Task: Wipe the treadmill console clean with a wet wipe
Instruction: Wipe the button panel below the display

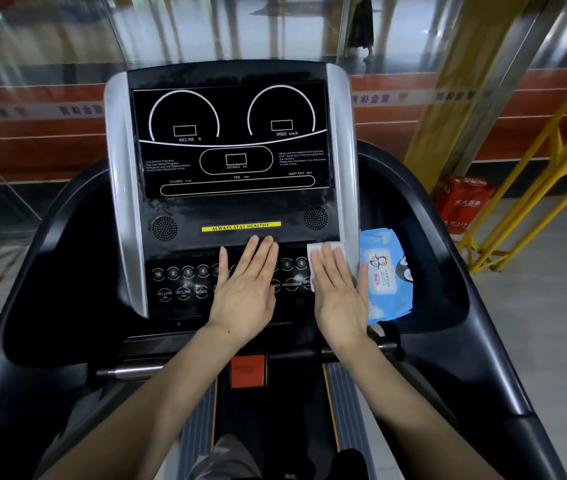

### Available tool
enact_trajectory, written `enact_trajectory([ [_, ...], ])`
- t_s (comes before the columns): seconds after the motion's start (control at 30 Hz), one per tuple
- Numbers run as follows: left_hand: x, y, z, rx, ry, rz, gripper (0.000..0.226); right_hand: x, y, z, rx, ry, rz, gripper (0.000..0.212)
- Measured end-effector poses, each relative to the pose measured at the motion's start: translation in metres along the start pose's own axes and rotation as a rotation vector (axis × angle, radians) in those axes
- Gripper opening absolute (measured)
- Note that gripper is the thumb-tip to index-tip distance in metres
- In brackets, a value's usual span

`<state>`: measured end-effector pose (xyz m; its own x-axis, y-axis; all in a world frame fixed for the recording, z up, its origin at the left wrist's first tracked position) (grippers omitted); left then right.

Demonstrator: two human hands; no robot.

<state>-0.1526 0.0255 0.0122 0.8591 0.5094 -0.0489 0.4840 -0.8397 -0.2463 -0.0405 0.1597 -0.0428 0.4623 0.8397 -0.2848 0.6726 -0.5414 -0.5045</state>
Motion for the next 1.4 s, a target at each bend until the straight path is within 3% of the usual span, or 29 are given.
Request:
enact_trajectory([
  [0.13, -0.001, 0.000, -0.001, 0.004, -0.003, 0.004, 0.075, 0.000, 0.019, 0.001, -0.023, 0.006, 0.013, 0.062],
  [0.37, 0.001, 0.000, 0.000, 0.006, 0.008, -0.003, 0.076, -0.007, -0.002, -0.007, -0.050, -0.020, 0.031, 0.093],
  [0.53, -0.001, 0.001, 0.001, -0.002, -0.015, 0.011, 0.078, -0.002, 0.018, -0.001, -0.050, -0.011, 0.031, 0.086],
  [0.7, -0.001, -0.001, -0.001, 0.003, -0.003, 0.041, 0.076, 0.007, 0.024, -0.003, 0.014, -0.054, 0.048, 0.055],
  [0.8, -0.009, 0.004, -0.004, 0.023, -0.008, 0.055, 0.073, 0.002, 0.024, 0.003, 0.031, -0.068, 0.072, 0.057],
  [0.97, -0.043, 0.014, -0.002, 0.047, -0.014, -0.057, 0.070, -0.014, 0.022, 0.006, 0.039, -0.078, 0.090, 0.078],
  [1.13, -0.047, 0.012, -0.001, 0.052, -0.041, -0.005, 0.068, -0.079, 0.005, 0.028, -0.004, -0.078, -0.050, 0.084],
  [1.27, -0.057, 0.019, -0.003, 0.061, -0.042, 0.021, 0.067, -0.074, 0.006, 0.032, -0.054, -0.039, -0.058, 0.066],
  [1.4, -0.073, 0.023, -0.002, 0.056, -0.033, 0.011, 0.068, -0.023, 0.014, 0.010, 0.027, -0.004, 0.144, 0.060],
])
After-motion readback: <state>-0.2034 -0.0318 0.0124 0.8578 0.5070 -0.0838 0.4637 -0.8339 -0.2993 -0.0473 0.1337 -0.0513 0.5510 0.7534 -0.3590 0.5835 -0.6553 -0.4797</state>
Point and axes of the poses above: each hand's wrist, its own y-axis away from the middle knuckle, its own z-axis out of the palm, x = y × z, the point moved 8 cm from there along -y, towards the middle knuckle, and after that the axes turned 7 degrees about -y, right-handed, at the moved point
